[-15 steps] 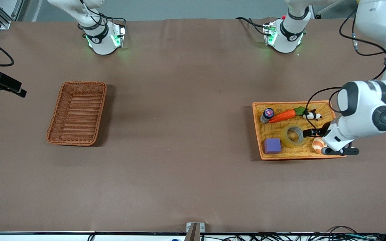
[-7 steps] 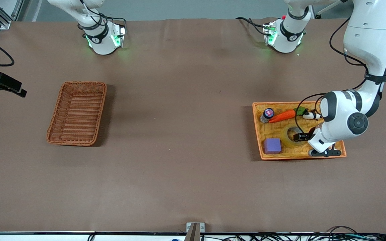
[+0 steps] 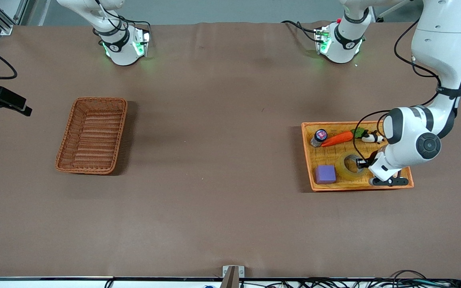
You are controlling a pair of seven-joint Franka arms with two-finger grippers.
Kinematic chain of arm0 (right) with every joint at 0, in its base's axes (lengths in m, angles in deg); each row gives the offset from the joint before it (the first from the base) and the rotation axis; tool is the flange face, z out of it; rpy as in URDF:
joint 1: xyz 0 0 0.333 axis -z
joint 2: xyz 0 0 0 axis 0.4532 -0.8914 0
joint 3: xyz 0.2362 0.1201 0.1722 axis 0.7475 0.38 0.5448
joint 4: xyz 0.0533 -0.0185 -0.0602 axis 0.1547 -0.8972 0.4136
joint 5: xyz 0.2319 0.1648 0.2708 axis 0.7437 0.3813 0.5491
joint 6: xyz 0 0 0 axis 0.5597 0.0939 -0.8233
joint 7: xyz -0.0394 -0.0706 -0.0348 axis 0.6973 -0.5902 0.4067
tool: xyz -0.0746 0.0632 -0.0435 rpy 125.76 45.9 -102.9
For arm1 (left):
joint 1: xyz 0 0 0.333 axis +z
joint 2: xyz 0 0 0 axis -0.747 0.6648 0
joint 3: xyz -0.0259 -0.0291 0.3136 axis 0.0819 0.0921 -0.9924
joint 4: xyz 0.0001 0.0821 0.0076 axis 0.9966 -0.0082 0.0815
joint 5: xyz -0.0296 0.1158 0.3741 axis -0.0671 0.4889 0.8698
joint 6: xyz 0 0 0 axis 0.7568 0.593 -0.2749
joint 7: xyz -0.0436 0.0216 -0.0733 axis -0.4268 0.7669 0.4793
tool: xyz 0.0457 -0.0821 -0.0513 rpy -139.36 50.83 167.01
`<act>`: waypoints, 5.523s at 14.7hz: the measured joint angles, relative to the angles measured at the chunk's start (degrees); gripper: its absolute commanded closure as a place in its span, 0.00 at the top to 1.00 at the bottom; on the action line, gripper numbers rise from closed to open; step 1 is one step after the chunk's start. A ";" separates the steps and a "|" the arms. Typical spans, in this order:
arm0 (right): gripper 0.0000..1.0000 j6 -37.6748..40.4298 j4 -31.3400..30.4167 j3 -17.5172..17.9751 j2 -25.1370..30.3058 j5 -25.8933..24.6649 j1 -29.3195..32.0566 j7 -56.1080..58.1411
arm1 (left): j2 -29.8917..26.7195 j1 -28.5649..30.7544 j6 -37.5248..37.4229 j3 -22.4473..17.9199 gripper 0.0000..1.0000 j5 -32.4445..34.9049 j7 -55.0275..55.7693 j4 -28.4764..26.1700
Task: Move tape to another basket
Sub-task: 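Grasp the tape roll rim and carry it toward the table middle, then set the tape down while the right gripper reaches toward it, then grasp the tape roll with the right gripper while the left gripper withdraws, then carry the tape roll with the right gripper over the empty basket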
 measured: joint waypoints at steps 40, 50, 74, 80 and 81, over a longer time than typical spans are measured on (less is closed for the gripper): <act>1.00 0.02 -0.11 -0.03 0.00 -0.05 0.01 0.02 | 24.35 -35.95 -11.02 16.69 1.00 17.72 54.71 44.31; 1.00 -10.28 -0.90 7.00 -9.69 0.20 -12.40 -10.42 | 2.23 -15.66 -25.22 16.18 1.00 10.14 37.10 34.50; 0.56 -52.13 -20.85 13.34 -33.56 -10.71 -27.38 -22.49 | -28.99 -6.60 -37.19 -1.31 1.00 -1.89 6.94 17.63; 0.00 -52.03 -21.10 13.04 -33.55 -11.77 -27.16 -23.04 | -28.88 -6.65 -37.34 -2.29 1.00 -1.89 1.21 17.47; 0.00 -51.25 -20.92 13.01 -33.55 -11.78 -26.97 -23.22 | -28.84 -6.67 -37.38 -2.45 1.00 -1.89 1.22 17.45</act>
